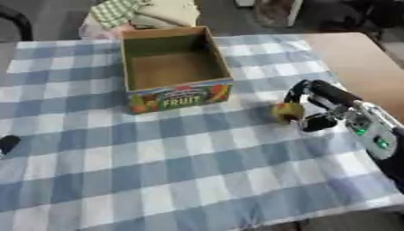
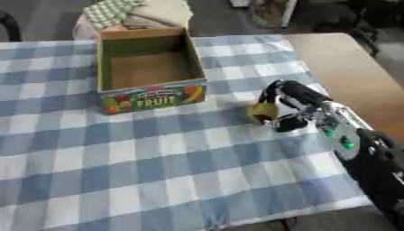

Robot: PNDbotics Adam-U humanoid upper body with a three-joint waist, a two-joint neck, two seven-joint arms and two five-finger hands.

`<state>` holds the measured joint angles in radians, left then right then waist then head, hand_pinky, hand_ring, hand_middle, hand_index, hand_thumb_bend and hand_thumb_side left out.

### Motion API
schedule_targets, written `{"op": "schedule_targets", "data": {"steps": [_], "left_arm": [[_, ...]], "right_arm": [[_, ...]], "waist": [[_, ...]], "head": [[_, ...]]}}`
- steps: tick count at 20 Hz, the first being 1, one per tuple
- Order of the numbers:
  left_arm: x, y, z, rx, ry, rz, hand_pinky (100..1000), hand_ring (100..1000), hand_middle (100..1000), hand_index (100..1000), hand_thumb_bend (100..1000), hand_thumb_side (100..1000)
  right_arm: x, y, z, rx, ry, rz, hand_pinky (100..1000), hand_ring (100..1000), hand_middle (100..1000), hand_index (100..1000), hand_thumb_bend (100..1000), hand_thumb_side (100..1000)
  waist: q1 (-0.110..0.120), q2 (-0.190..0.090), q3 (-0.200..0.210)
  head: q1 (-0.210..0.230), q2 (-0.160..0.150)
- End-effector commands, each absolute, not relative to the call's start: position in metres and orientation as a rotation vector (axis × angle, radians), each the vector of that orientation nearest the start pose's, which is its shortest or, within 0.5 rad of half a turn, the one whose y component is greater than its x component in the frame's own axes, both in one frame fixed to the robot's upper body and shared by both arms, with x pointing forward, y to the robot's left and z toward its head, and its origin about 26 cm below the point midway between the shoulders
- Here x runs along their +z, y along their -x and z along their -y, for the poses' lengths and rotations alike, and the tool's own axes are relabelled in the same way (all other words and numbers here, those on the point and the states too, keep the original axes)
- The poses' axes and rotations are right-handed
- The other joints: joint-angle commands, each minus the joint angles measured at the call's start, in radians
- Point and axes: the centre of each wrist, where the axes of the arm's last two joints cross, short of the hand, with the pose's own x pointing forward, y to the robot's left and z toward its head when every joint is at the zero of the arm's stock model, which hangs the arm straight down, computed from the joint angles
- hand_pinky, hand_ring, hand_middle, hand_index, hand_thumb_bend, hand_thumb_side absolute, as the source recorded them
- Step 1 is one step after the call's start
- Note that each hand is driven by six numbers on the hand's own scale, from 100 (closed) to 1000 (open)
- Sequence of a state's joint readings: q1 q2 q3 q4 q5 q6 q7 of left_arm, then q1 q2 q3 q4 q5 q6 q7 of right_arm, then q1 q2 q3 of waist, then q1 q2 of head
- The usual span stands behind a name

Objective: Pick up objects on the table and place them in the box.

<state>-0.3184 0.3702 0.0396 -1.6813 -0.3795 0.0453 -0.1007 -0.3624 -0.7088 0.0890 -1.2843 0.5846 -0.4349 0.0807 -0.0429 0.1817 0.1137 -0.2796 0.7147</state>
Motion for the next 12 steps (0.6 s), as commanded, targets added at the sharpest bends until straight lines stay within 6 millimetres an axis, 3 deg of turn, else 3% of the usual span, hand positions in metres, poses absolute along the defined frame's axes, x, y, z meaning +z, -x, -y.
{"op": "schedule_targets", "data": {"steps": [1, 7, 12], "left_arm": [[0.154, -0.341, -0.307, -0.652, -0.625, 1.864, 744, 581, 507, 628, 700, 318], [0.153, -0.341, -0.306, -0.658, -0.617, 1.863, 744, 581, 507, 629, 698, 319], [0.152, -0.342, -0.303, -0.67, -0.602, 1.864, 743, 581, 508, 629, 699, 319]], "right_arm": [[0.147, -0.364, 0.413, 1.299, 0.882, 1.752, 688, 516, 191, 312, 100, 100], [0.187, -0.383, 0.402, 1.277, 0.893, 1.851, 687, 512, 195, 316, 100, 100], [0.201, -0.409, 0.387, 1.263, 0.867, 1.878, 687, 511, 207, 332, 100, 100]], "waist": [[0.002, -0.018, -0.001], [0.005, -0.024, 0.008], [0.008, -0.03, 0.024]], "head": [[-0.003, -0.006], [-0.008, -0.007], [-0.016, -0.009]]}}
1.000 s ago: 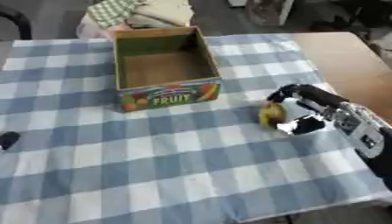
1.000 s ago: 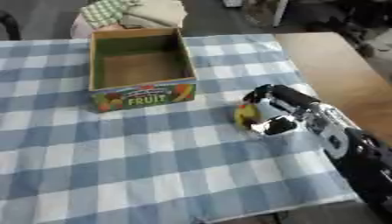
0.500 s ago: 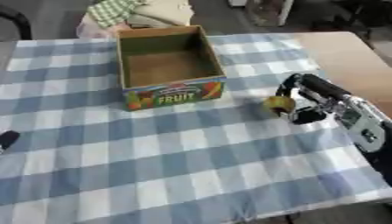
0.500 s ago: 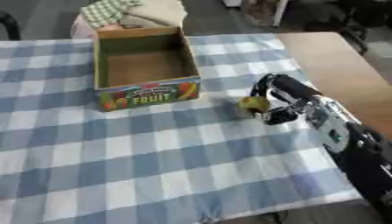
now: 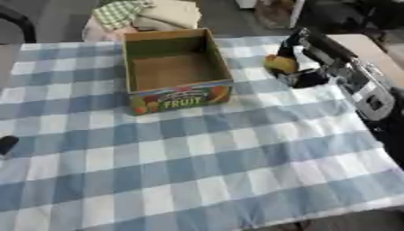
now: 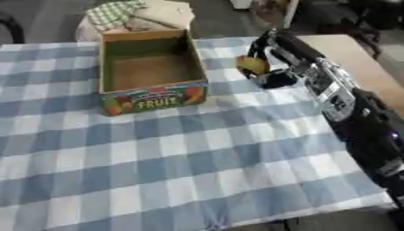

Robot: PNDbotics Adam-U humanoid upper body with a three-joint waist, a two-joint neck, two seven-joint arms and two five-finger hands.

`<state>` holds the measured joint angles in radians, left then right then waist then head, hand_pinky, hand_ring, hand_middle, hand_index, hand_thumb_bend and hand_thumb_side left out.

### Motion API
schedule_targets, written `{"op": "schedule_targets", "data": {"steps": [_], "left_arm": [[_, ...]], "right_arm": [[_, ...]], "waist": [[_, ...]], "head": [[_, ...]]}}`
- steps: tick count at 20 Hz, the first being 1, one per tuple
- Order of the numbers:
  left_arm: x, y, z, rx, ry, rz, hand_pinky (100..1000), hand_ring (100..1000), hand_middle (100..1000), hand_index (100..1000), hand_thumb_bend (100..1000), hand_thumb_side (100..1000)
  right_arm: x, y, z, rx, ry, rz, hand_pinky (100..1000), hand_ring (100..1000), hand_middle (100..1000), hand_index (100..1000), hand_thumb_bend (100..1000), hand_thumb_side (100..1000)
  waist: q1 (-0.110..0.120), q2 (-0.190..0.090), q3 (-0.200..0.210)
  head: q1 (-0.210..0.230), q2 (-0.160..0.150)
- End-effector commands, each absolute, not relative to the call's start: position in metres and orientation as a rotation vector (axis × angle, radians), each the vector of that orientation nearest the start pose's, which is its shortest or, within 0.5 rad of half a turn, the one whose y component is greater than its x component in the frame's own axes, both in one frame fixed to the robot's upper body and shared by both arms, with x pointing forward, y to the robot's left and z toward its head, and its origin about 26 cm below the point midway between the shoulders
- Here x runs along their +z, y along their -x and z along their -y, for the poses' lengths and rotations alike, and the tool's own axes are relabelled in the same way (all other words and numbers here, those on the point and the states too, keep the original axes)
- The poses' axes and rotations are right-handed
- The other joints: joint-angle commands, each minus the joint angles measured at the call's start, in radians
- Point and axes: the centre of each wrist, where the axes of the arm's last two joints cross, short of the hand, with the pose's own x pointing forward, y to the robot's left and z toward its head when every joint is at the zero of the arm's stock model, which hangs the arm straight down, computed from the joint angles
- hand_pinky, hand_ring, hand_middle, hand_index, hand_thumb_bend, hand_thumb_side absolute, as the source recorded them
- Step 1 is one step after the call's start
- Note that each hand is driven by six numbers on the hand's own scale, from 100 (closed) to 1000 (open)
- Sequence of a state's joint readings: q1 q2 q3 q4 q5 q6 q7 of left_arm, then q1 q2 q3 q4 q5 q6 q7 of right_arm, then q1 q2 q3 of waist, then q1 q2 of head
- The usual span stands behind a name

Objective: Pick up objects on the table and place them in the box.

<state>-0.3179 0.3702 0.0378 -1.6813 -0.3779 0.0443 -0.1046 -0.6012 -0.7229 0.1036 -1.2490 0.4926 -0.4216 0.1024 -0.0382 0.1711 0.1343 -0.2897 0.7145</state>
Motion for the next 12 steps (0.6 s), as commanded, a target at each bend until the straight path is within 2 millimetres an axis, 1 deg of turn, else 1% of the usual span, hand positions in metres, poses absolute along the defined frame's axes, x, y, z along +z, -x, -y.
{"op": "schedule_targets", "data": {"steps": [1, 5, 12], "left_arm": [[0.151, -0.342, -0.302, -0.673, -0.597, 1.865, 743, 581, 508, 629, 699, 319], [0.15, -0.342, -0.3, -0.682, -0.584, 1.864, 743, 581, 508, 629, 698, 319], [0.151, -0.343, -0.297, -0.692, -0.569, 1.872, 742, 581, 508, 629, 699, 319]], "right_arm": [[0.202, -0.415, 0.383, 1.263, 0.856, 1.88, 687, 511, 207, 332, 100, 100], [0.204, -0.436, 0.368, 1.251, 0.818, 1.886, 686, 508, 207, 334, 100, 100], [0.2, -0.461, 0.35, 1.26, 0.796, 1.878, 687, 511, 225, 356, 100, 100]], "waist": [[0.004, -0.021, 0.009], [0.007, -0.024, 0.029], [0.01, -0.023, 0.079]], "head": [[-0.009, -0.008], [-0.017, -0.01], [-0.026, -0.025]]}}
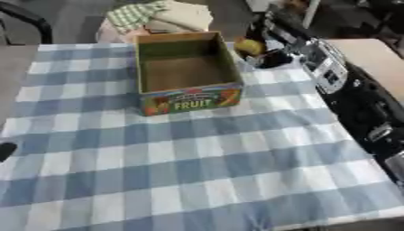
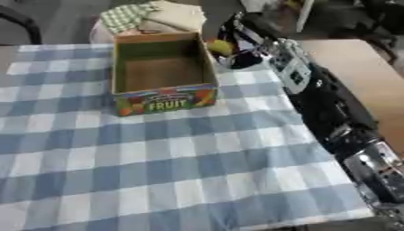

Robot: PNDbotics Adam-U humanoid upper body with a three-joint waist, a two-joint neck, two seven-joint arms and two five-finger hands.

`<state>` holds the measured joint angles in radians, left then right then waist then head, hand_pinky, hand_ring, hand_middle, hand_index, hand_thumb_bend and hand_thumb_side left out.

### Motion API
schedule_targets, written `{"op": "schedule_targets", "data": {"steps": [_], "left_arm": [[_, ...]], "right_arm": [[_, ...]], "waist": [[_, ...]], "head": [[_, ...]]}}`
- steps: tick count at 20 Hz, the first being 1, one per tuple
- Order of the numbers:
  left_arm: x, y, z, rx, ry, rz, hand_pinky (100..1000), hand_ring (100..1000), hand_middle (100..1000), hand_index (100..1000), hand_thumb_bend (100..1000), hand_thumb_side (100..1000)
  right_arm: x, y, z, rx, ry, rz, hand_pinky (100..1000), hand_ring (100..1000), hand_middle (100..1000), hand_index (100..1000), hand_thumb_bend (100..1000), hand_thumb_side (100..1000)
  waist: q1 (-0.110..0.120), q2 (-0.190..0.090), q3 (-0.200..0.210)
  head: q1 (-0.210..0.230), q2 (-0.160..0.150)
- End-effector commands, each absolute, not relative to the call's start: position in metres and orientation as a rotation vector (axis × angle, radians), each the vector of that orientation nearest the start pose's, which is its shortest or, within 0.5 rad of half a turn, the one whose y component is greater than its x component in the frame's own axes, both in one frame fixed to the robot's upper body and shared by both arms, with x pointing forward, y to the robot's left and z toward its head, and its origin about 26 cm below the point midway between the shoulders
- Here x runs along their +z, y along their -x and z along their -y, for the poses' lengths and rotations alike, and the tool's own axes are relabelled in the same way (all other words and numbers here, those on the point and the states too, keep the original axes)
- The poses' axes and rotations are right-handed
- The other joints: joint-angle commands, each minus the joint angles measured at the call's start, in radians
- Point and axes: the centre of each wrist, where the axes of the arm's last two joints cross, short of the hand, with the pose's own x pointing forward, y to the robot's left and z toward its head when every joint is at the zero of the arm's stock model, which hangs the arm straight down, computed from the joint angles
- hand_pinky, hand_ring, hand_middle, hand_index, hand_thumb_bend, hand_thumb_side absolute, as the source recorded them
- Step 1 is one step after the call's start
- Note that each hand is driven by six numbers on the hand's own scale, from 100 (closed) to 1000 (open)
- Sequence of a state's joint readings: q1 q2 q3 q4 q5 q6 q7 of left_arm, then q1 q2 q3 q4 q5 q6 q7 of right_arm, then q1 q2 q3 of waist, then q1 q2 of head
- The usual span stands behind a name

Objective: Pick up objects on the table and place them in the box.

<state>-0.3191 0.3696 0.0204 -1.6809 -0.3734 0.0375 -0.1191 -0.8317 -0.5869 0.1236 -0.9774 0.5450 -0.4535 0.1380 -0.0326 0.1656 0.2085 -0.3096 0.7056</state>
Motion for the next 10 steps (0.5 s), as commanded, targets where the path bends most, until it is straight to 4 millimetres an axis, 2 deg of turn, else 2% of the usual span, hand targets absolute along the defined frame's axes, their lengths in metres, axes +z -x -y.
{"op": "schedule_targets", "data": {"steps": [1, 8, 10], "left_arm": [[0.151, -0.344, -0.296, -0.694, -0.567, 1.874, 742, 581, 508, 629, 699, 319], [0.152, -0.345, -0.293, -0.705, -0.551, 1.882, 742, 581, 508, 629, 700, 319], [0.152, -0.345, -0.292, -0.707, -0.547, 1.884, 741, 581, 508, 629, 700, 319]], "right_arm": [[0.198, -0.464, 0.347, 1.261, 0.793, 1.872, 687, 512, 226, 358, 100, 100], [0.182, -0.479, 0.334, 1.26, 0.791, 1.809, 691, 520, 270, 406, 100, 100], [0.177, -0.482, 0.33, 1.276, 0.792, 1.795, 696, 530, 312, 451, 100, 100]], "waist": [[0.004, -0.017, 0.013], [0.007, -0.018, 0.058], [0.007, -0.017, 0.068]], "head": [[-0.01, -0.018], [-0.037, -0.028], [-0.044, -0.029]]}}
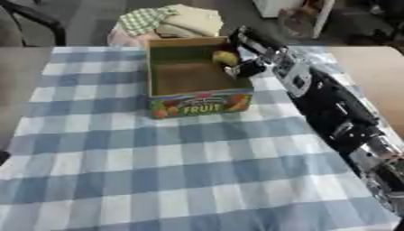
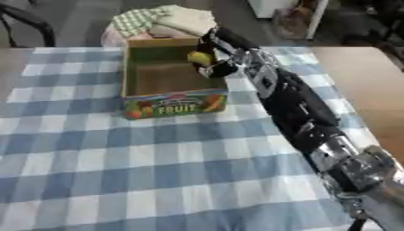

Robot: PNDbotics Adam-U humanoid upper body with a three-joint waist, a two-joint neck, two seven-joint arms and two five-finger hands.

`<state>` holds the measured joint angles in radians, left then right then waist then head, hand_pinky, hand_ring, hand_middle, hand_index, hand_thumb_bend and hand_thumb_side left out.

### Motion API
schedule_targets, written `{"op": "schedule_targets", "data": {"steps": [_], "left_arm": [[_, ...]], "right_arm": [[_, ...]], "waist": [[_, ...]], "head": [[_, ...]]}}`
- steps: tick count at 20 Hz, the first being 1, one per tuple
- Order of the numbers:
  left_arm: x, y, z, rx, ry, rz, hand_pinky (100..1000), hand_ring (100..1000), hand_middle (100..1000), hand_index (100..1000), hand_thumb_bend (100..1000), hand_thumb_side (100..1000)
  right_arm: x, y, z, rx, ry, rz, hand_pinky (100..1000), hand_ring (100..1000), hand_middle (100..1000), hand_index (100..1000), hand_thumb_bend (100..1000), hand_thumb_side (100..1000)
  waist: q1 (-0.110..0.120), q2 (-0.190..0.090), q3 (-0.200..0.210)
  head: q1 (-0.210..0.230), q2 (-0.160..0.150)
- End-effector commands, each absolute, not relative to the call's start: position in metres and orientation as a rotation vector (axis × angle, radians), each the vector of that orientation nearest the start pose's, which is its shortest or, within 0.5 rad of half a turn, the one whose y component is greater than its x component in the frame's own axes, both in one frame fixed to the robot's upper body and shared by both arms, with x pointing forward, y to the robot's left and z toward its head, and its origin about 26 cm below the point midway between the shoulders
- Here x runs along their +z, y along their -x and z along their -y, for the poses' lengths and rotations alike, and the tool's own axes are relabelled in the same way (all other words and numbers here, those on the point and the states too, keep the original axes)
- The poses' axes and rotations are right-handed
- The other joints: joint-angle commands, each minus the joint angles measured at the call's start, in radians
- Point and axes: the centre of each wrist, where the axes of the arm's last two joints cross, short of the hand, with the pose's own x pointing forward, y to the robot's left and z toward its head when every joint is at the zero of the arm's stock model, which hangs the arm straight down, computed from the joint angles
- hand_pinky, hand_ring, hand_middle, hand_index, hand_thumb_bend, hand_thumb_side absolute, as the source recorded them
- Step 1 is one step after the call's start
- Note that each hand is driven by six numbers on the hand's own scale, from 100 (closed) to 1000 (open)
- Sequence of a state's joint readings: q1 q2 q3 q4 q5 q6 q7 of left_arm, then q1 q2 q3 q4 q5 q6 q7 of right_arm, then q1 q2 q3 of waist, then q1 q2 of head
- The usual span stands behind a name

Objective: Pick up objects on the table and place them in the box.

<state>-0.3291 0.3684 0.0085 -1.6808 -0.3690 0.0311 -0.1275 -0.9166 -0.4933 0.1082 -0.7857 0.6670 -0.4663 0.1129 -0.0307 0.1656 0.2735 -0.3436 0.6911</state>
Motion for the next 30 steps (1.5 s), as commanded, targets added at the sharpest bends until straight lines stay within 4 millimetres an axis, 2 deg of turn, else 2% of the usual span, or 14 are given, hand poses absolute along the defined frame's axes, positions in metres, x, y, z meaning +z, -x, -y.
{"op": "schedule_targets", "data": {"steps": [1, 4, 8, 9, 10, 12, 13, 16, 17, 18, 21, 25, 30], "left_arm": [[0.152, -0.345, -0.292, -0.707, -0.546, 1.885, 741, 581, 507, 628, 701, 319], [0.152, -0.345, -0.292, -0.705, -0.545, 1.885, 741, 581, 507, 628, 699, 320], [0.152, -0.345, -0.291, -0.702, -0.541, 1.885, 741, 581, 507, 628, 697, 320], [0.151, -0.345, -0.291, -0.702, -0.541, 1.884, 740, 581, 507, 628, 699, 320], [0.151, -0.345, -0.291, -0.702, -0.541, 1.884, 740, 581, 507, 628, 697, 321], [0.152, -0.345, -0.291, -0.701, -0.541, 1.885, 741, 581, 507, 628, 697, 321], [0.152, -0.345, -0.291, -0.7, -0.542, 1.884, 741, 581, 507, 628, 696, 321], [0.152, -0.345, -0.292, -0.696, -0.545, 1.884, 741, 581, 506, 628, 696, 321], [0.152, -0.345, -0.292, -0.695, -0.547, 1.884, 740, 581, 506, 627, 696, 321], [0.152, -0.345, -0.293, -0.693, -0.55, 1.884, 740, 581, 506, 627, 696, 321], [0.152, -0.345, -0.296, -0.684, -0.562, 1.88, 740, 580, 506, 627, 695, 325], [0.152, -0.344, -0.299, -0.672, -0.577, 1.875, 740, 580, 506, 626, 695, 327], [0.152, -0.343, -0.302, -0.652, -0.591, 1.87, 740, 580, 505, 626, 693, 328]], "right_arm": [[0.174, -0.483, 0.328, 1.285, 0.792, 1.789, 699, 537, 350, 499, 100, 100], [0.169, -0.485, 0.323, 1.318, 0.79, 1.779, 704, 548, 386, 541, 100, 100], [0.164, -0.485, 0.318, 1.356, 0.78, 1.777, 710, 563, 435, 590, 158, 214], [0.164, -0.485, 0.317, 1.363, 0.779, 1.781, 719, 592, 518, 667, 205, 321], [0.165, -0.485, 0.317, 1.366, 0.781, 1.787, 724, 606, 558, 702, 254, 342], [0.169, -0.485, 0.317, 1.356, 0.791, 1.807, 732, 629, 621, 755, 296, 390], [0.17, -0.485, 0.318, 1.348, 0.796, 1.817, 737, 650, 680, 798, 325, 420], [0.177, -0.483, 0.322, 1.323, 0.809, 1.847, 737, 646, 666, 792, 314, 412], [0.18, -0.482, 0.323, 1.318, 0.813, 1.856, 736, 642, 647, 785, 285, 412], [0.183, -0.481, 0.326, 1.314, 0.82, 1.869, 736, 641, 640, 783, 303, 393], [0.196, -0.473, 0.338, 1.308, 0.844, 1.912, 735, 633, 619, 776, 284, 362], [0.206, -0.455, 0.364, 1.28, 0.891, 1.954, 730, 621, 599, 771, 249, 334], [0.203, -0.425, 0.393, 1.187, 0.938, 1.979, 725, 604, 583, 766, 193, 336]], "waist": [[0.006, -0.017, 0.008], [0.006, -0.016, 0.016], [0.005, -0.015, 0.019], [0.005, -0.015, 0.019], [0.004, -0.015, 0.018], [0.004, -0.014, 0.017], [0.003, -0.014, 0.015], [0.002, -0.013, 0.008], [0.002, -0.012, 0.004], [0.001, -0.011, 0.0], [-0.002, -0.007, -0.02], [-0.006, -0.001, -0.057], [-0.005, 0.01, -0.104]], "head": [[-0.013, -0.015], [-0.016, -0.016], [-0.02, -0.015], [-0.02, -0.015], [-0.019, -0.016], [-0.019, -0.015], [-0.018, -0.016], [-0.016, -0.018], [-0.014, -0.019], [-0.011, -0.02], [0.001, -0.023], [0.019, -0.025], [0.042, -0.032]]}}
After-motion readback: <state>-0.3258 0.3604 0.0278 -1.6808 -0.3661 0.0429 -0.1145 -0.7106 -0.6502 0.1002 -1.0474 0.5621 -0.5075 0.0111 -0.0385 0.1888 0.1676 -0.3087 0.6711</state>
